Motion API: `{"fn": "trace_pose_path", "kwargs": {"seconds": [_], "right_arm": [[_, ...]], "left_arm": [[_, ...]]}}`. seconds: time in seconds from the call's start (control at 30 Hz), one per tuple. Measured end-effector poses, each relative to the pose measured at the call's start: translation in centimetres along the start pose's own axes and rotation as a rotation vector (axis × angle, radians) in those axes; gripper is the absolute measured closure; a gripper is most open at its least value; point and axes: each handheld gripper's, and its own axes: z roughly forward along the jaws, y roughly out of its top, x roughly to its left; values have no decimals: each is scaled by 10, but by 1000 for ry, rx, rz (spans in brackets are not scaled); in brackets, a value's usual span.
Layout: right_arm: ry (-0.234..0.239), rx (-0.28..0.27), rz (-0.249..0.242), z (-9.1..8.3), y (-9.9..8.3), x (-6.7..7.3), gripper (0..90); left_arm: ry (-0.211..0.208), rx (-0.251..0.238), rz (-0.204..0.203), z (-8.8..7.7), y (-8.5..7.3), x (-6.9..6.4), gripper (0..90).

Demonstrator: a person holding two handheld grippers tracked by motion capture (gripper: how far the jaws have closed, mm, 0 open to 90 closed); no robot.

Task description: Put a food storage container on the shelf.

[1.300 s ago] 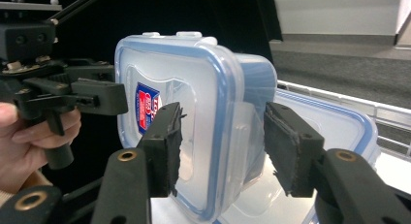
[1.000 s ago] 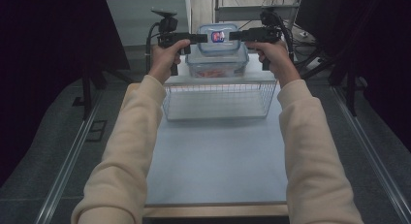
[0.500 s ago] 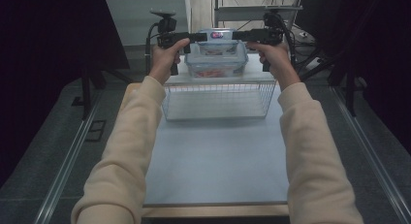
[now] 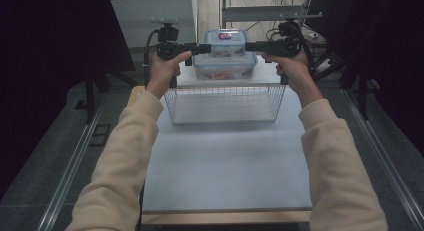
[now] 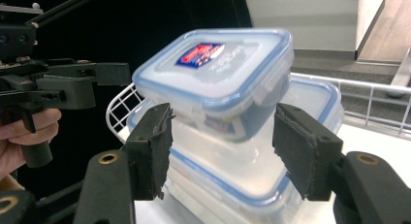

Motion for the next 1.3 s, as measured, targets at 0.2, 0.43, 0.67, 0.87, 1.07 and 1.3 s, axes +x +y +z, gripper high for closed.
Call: {"fn": "trace_pose_path", "kwargs": {"seconds": [0.2, 0.43, 0.67, 0.87, 1.07, 1.3], "right_arm": [[-8, -5, -3, -2, -2, -3, 415], [3, -9, -43, -13, -15, 2, 451], [26, -10, -62, -29, -49, 4, 437], [54, -23, -72, -40, -77, 7, 428], [90, -31, -78, -51, -110, 9, 420], [107, 19, -94, -57, -159, 6, 411]], "left_arm": [[25, 1, 24, -5, -11, -1, 266], [41, 17, 77, -16, -27, -10, 282], [32, 47, 103, -29, -56, -18, 276], [-2, 29, 82, -44, -85, -23, 278], [-8, 22, 87, -53, -116, -29, 280], [12, 69, 104, -53, -161, -31, 279]]}}
